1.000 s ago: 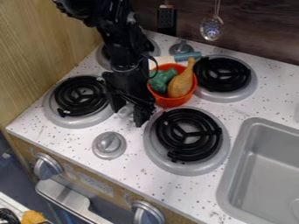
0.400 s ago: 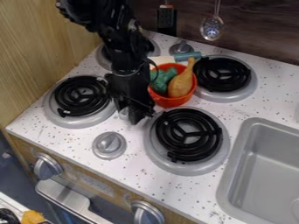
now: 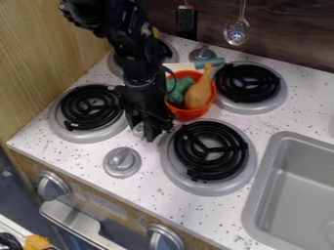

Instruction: Put the orange pot on the bottom left stove

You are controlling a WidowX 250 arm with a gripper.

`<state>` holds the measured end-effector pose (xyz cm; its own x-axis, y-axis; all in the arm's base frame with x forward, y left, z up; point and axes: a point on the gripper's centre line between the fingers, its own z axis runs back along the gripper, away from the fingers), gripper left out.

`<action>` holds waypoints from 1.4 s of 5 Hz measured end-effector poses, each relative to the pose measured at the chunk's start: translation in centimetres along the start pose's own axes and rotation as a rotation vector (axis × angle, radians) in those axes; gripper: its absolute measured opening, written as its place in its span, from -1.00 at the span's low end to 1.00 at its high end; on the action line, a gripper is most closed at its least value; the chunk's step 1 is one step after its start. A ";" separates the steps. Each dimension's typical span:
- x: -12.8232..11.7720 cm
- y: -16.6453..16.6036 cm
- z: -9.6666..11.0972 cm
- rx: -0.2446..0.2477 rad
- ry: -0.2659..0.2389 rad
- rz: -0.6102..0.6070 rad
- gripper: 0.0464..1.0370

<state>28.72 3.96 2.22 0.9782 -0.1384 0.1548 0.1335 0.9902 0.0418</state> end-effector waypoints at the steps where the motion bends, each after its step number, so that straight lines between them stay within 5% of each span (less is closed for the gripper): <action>1: -0.1 -1.2 0.9 -0.069 -0.025 0.073 -0.32; 2: -0.3 -2.4 3.2 -0.039 -0.056 0.149 -0.32; 4: -1.4 -2.7 4.0 0.049 0.010 0.329 -0.32; 5: -1.2 -2.4 4.6 0.073 0.047 0.535 -0.32; 7: -0.2 -1.2 4.8 0.137 0.043 0.953 -0.32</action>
<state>27.63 2.72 6.87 0.6714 0.7263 0.1474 -0.7372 0.6749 0.0324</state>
